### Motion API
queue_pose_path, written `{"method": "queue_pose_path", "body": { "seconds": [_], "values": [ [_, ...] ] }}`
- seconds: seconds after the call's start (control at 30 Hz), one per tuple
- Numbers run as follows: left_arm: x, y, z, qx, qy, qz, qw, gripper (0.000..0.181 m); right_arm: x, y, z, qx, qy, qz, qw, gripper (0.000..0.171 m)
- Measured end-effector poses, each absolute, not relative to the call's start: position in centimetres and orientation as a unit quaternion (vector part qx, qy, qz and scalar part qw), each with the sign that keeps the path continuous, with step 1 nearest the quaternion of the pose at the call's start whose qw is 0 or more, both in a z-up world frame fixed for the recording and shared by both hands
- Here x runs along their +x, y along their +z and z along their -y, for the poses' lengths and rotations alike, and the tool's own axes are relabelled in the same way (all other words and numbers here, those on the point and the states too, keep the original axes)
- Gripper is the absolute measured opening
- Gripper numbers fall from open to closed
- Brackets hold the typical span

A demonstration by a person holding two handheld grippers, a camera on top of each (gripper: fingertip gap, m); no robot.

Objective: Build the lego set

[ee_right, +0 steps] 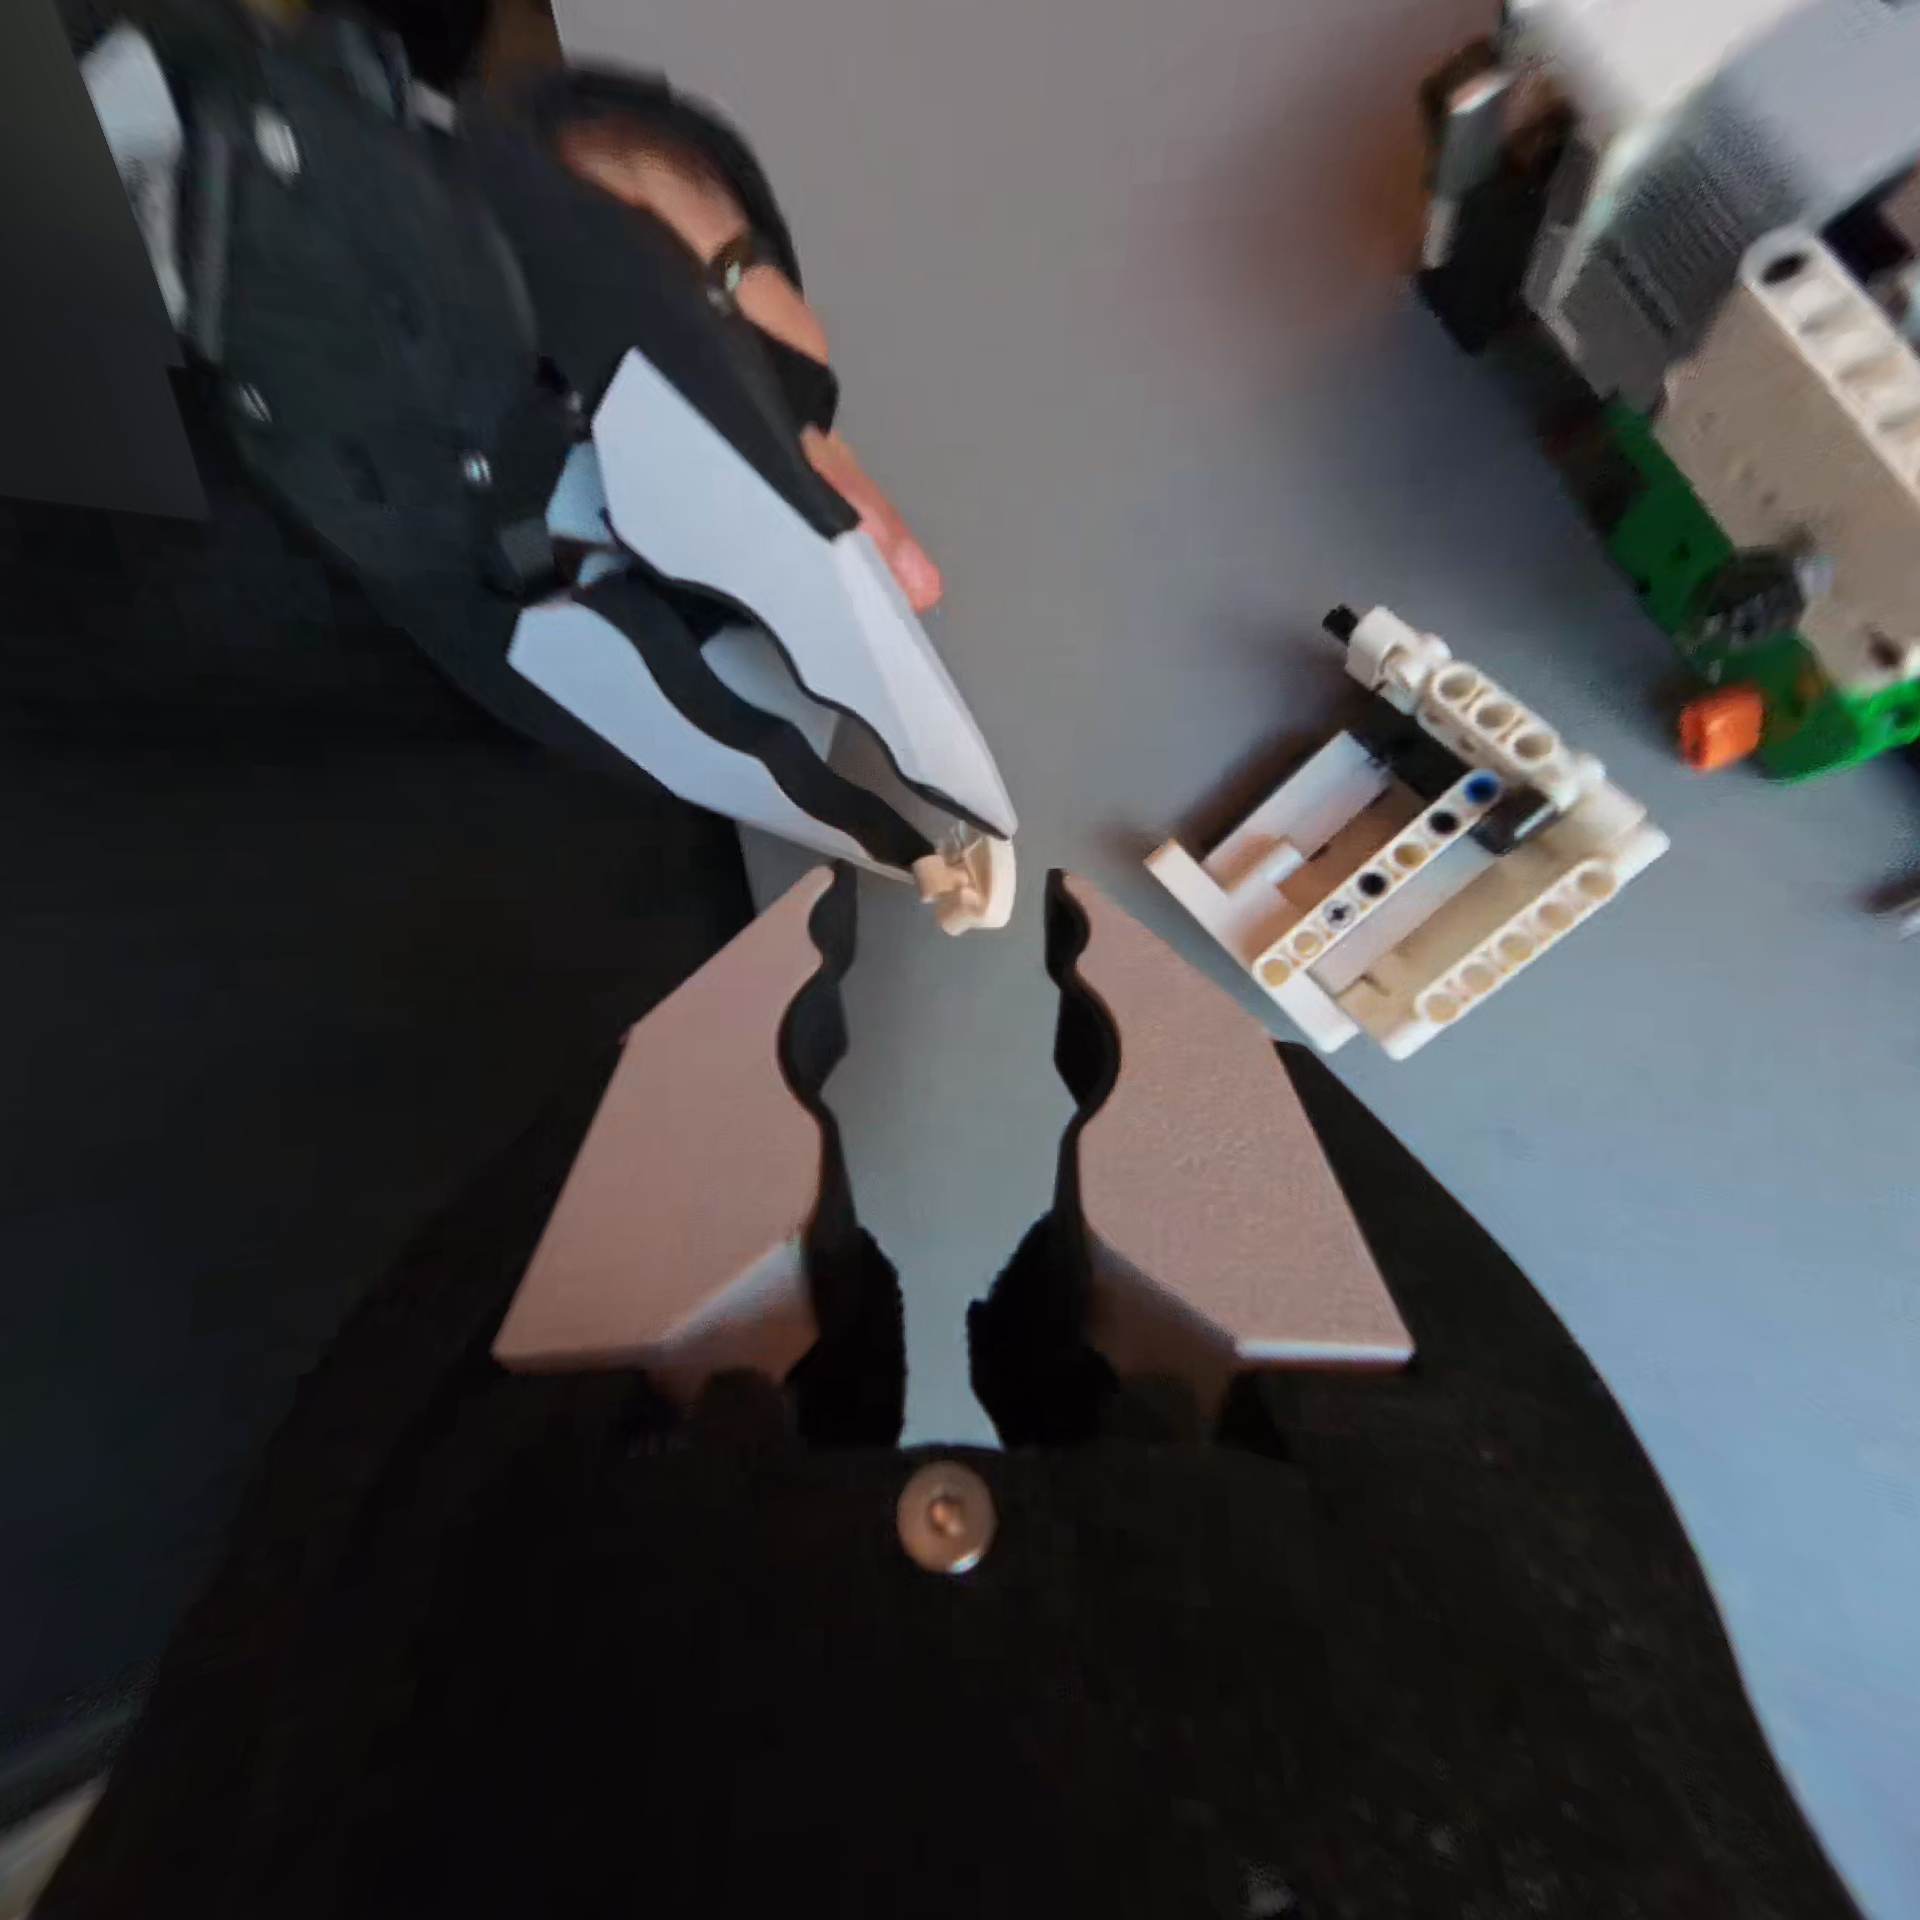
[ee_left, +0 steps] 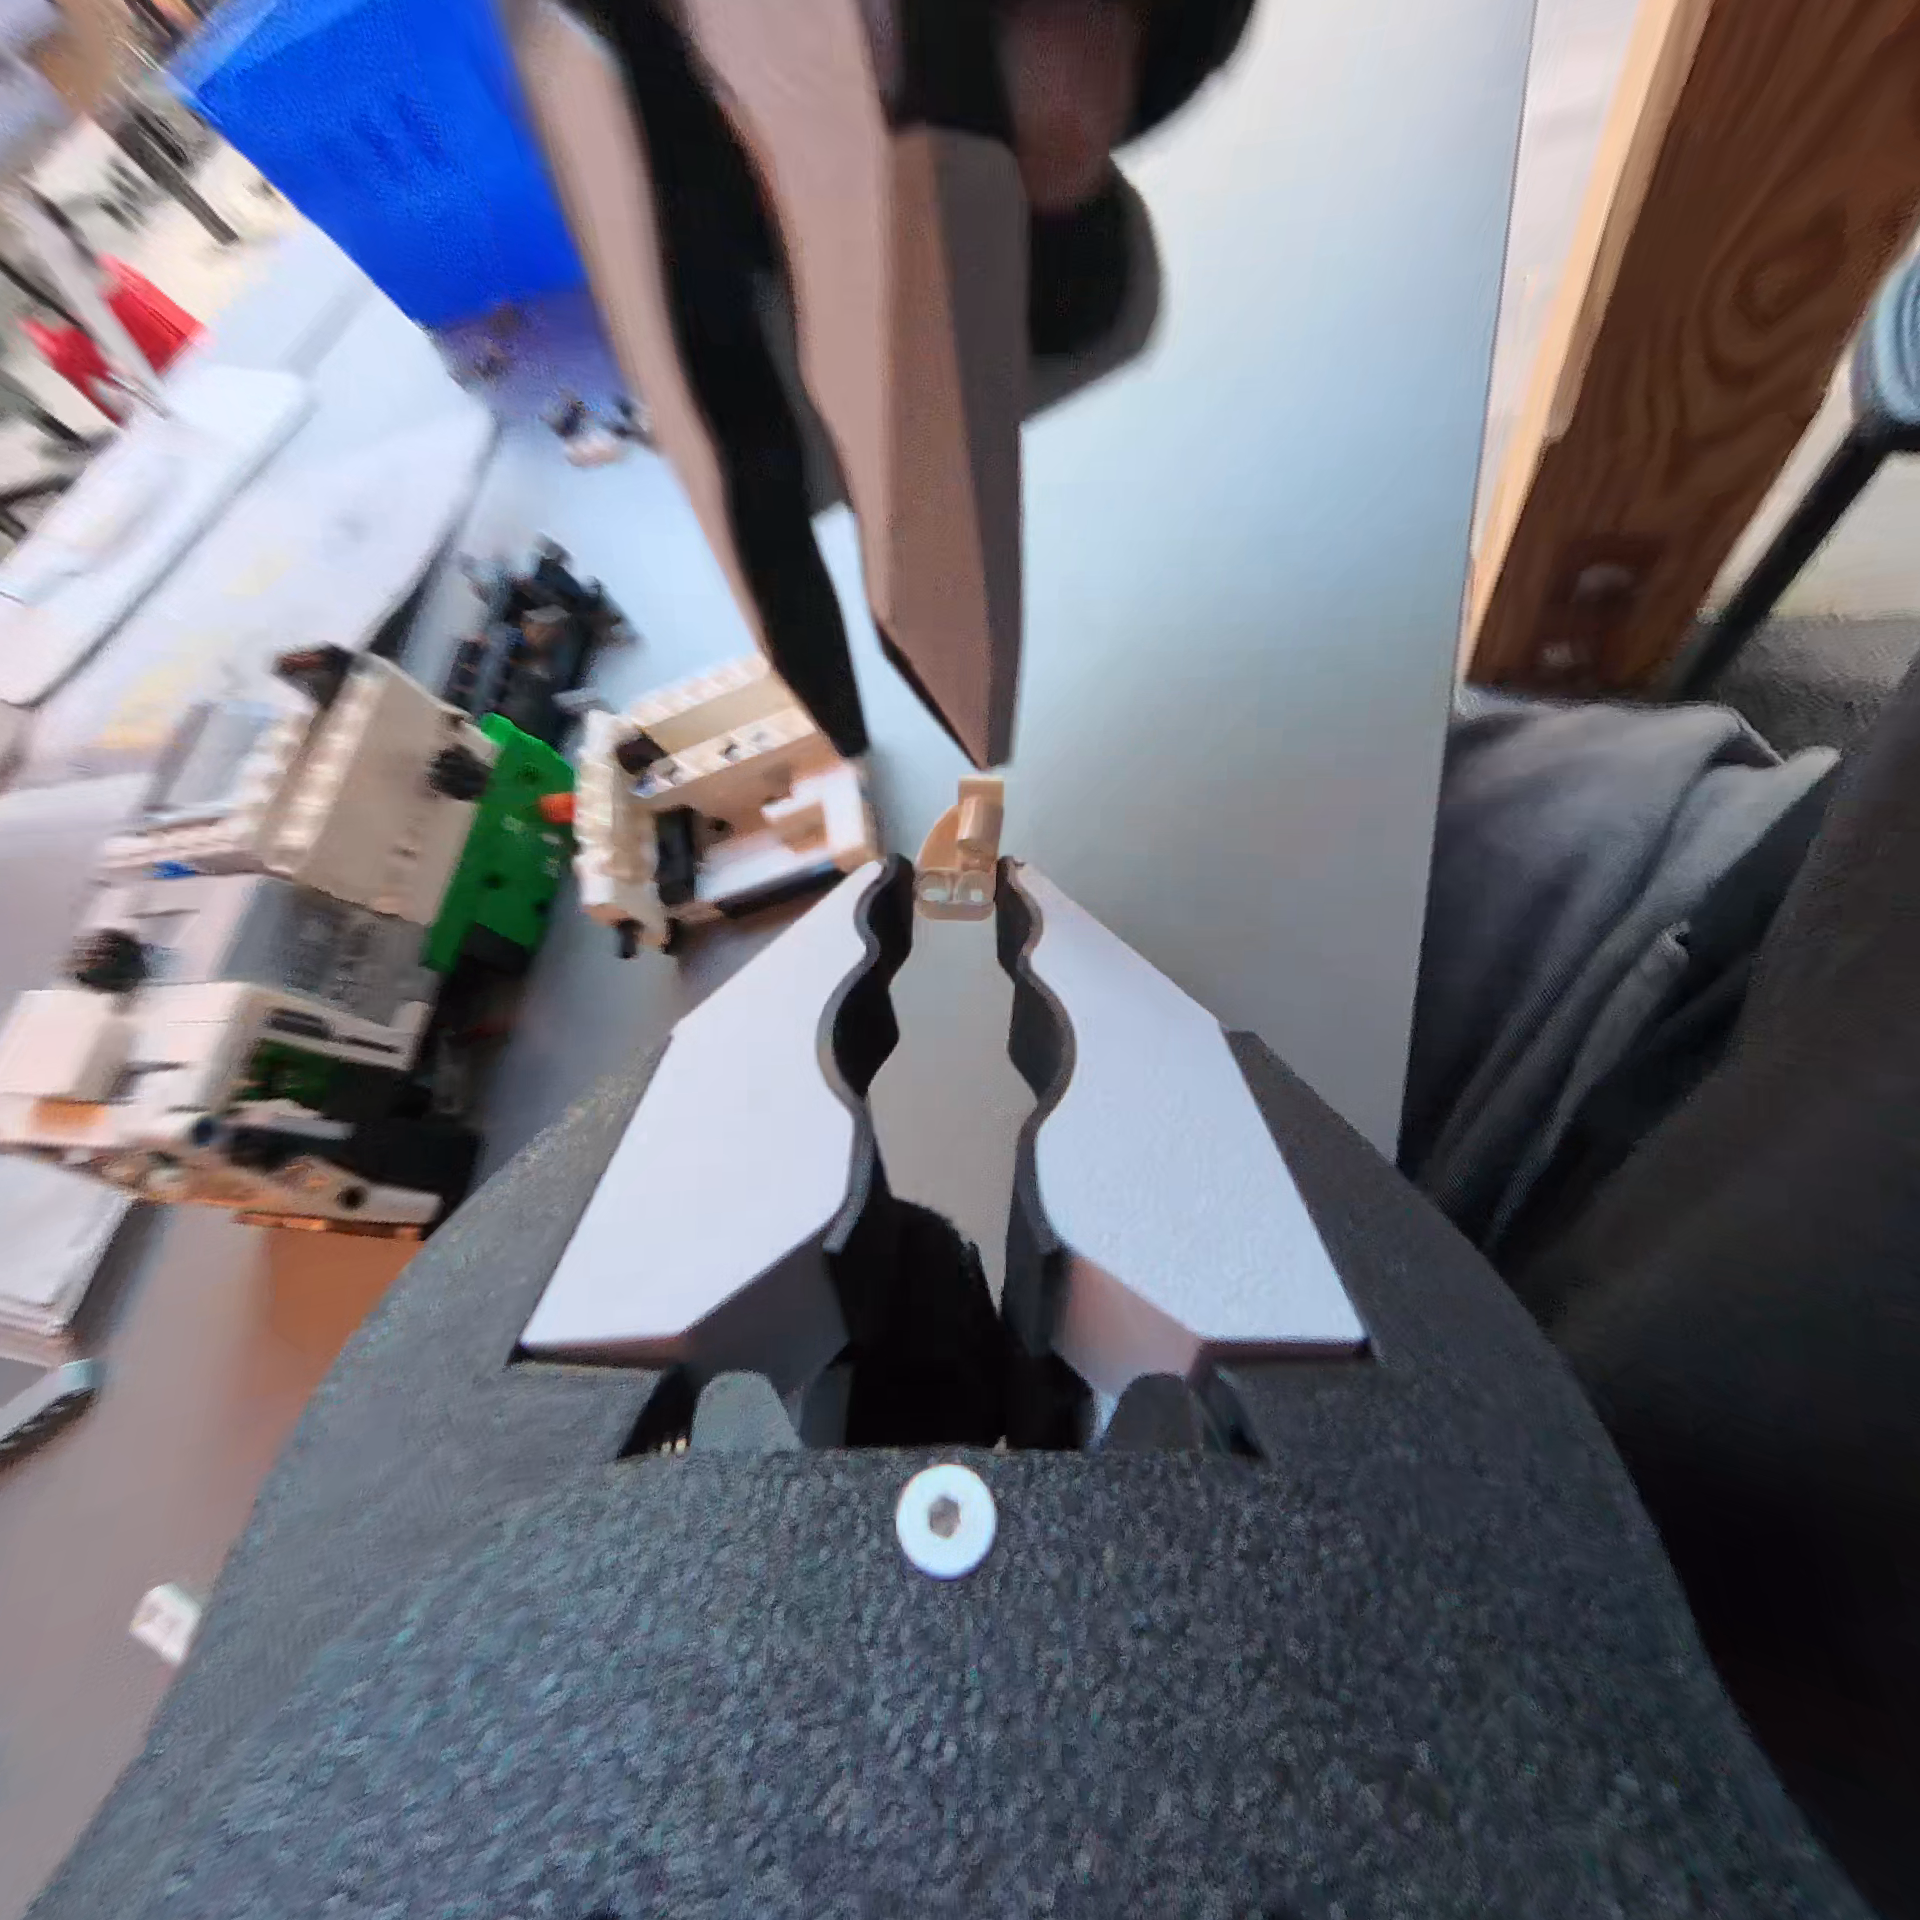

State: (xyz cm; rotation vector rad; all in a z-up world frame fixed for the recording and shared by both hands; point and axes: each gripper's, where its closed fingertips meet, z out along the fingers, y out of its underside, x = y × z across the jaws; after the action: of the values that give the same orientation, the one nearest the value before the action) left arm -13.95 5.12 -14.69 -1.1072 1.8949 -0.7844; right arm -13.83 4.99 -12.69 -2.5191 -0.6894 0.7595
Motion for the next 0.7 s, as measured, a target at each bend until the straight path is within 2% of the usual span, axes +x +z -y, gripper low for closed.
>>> {"method": "queue_pose_path", "body": {
  "seconds": [0.03, 0.13, 0.27, 0.37, 0.43, 0.5, 0.7],
  "values": [
    [-13.9, -13.6, -5.6, -0.434, -0.318, -0.733, 0.416, 0.015, -14.1, -12.4, -5.3, -0.899, 0.310, 0.196, 0.239, 0.041],
    [-13.9, -11.3, -6.9, -0.429, -0.323, -0.699, 0.472, 0.015, -14.9, -11.4, -6.1, -0.857, 0.389, 0.093, 0.325, 0.044],
    [-14.2, -10.0, -7.2, -0.400, -0.307, -0.688, 0.523, 0.015, -15.3, -9.8, -6.6, -0.808, 0.428, 0.047, 0.402, 0.032],
    [-14.3, -9.4, -6.8, -0.371, -0.276, -0.686, 0.561, 0.015, -15.9, -8.7, -6.4, -0.774, 0.476, 0.023, 0.418, 0.035],
    [-14.4, -9.3, -6.4, -0.356, -0.255, -0.689, 0.578, 0.015, -16.1, -8.8, -6.2, -0.771, 0.475, 0.021, 0.425, 0.032],
    [-14.5, -9.1, -6.1, -0.350, -0.250, -0.686, 0.587, 0.015, -16.0, -9.0, -6.1, -0.773, 0.462, 0.018, 0.434, 0.020],
    [-15.2, -9.2, -4.7, -0.341, -0.304, -0.708, 0.538, 0.015, -16.6, -8.9, -4.8, -0.740, 0.531, 0.002, 0.413, 0.020]
  ]
}}
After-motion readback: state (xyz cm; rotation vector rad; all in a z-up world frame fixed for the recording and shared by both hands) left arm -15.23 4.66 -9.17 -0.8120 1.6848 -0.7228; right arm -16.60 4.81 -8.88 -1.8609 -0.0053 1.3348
